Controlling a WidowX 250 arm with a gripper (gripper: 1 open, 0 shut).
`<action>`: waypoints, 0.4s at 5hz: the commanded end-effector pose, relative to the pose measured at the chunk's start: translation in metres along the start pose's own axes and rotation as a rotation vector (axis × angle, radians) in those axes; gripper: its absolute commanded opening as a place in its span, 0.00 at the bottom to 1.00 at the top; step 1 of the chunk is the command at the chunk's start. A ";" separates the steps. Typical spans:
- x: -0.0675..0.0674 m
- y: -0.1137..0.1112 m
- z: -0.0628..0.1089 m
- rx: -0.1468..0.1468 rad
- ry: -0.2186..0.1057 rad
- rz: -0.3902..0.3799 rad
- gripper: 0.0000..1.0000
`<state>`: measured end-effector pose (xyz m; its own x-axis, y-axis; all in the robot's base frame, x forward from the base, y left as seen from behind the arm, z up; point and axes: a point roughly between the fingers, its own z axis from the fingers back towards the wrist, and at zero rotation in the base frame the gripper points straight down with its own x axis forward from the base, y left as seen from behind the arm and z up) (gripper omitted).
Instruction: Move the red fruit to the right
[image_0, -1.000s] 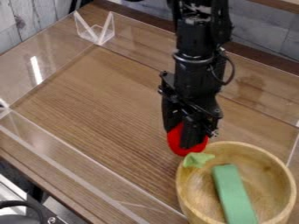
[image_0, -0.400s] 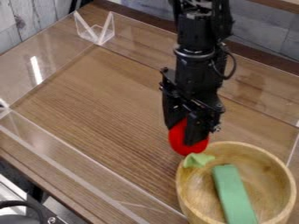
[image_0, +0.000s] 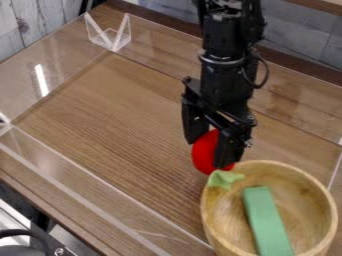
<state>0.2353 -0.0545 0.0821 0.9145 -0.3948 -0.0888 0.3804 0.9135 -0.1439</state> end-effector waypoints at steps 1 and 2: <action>0.010 0.005 0.011 0.009 -0.044 0.014 0.00; 0.011 0.008 0.010 0.006 -0.039 0.030 1.00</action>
<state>0.2392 -0.0502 0.0792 0.9228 -0.3712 -0.1029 0.3550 0.9233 -0.1469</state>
